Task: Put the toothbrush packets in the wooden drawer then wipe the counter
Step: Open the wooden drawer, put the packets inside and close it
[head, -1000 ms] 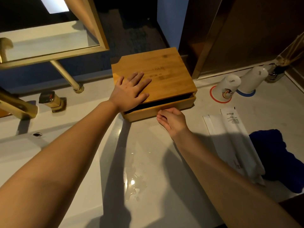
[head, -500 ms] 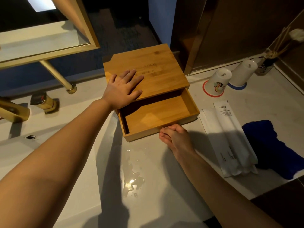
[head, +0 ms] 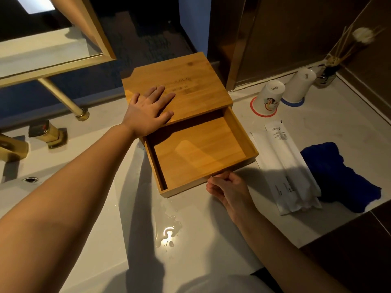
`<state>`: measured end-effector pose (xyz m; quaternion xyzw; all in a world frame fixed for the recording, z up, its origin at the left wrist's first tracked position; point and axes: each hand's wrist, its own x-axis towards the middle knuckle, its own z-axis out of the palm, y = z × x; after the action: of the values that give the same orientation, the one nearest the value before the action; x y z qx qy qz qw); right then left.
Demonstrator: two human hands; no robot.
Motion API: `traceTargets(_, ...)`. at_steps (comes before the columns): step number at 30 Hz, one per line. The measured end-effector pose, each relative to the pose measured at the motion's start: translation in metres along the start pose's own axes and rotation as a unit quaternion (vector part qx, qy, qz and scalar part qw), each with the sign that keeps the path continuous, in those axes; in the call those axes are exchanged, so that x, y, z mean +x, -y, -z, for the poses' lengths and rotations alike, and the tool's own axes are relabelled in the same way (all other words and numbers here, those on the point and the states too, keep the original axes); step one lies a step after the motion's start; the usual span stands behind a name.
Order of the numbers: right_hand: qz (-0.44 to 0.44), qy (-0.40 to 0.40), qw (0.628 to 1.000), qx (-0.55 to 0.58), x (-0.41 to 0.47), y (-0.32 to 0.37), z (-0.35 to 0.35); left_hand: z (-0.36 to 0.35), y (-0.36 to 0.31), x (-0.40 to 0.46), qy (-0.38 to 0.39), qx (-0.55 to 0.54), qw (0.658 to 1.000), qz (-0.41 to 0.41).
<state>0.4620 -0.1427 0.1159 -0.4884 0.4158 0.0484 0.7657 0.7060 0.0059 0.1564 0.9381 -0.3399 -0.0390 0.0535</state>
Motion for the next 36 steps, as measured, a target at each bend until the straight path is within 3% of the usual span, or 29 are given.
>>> traceTargets(9, 0.006, 0.007, 1.000, -0.003, -0.008, -0.005, 0.007, -0.003, 0.002, 0.001, -0.006, 0.007, 1.000, -0.005)
traceTargets(12, 0.015, 0.023, 0.996, -0.081, -0.013, 0.002, 0.015, -0.002, 0.003, 0.001, -0.008, 0.007, 1.000, -0.006)
traceTargets(14, 0.058, -0.013, 0.983, -0.173, -0.018, 0.012, 0.028, -0.002, 0.003, 0.001, -0.008, 0.008, 1.000, -0.007)
traceTargets(16, 0.160, -0.102, 0.935, -0.300, -0.020, 0.028, 0.049, -0.003, 0.003, 0.001, -0.007, 0.007, 1.000, -0.006)
traceTargets(19, 0.295, -0.208, 0.774, -0.521, -0.006, 0.046, 0.088, -0.003, 0.003, 0.001, -0.007, 0.007, 1.000, -0.007)
traceTargets(21, 0.337, -0.221, 0.680, -0.613, 0.010, 0.049, 0.106, -0.003, 0.003, 0.000, -0.006, 0.005, 1.000, -0.005)
traceTargets(26, 0.320, -0.243, 0.572, -0.715, 0.026, 0.047, 0.108, -0.003, 0.002, 0.001, -0.003, 0.006, 1.000, -0.006)
traceTargets(27, 0.316, -0.239, 0.569, -0.721, 0.025, 0.049, 0.108, -0.003, 0.002, 0.001, -0.003, 0.006, 1.000, -0.005)
traceTargets(29, 0.310, -0.220, 0.604, -0.700, 0.021, 0.054, 0.108, -0.002, 0.001, 0.001, -0.001, 0.006, 1.000, -0.003)
traceTargets(33, 0.212, -0.193, 0.799, -0.528, 0.015, 0.079, 0.113, -0.001, 0.000, 0.000, -0.003, 0.001, 1.000, -0.002)
traceTargets(36, 0.170, -0.209, 0.888, -0.373, 0.014, 0.102, 0.114, -0.002, 0.000, 0.000, -0.004, 0.000, 1.000, 0.000)
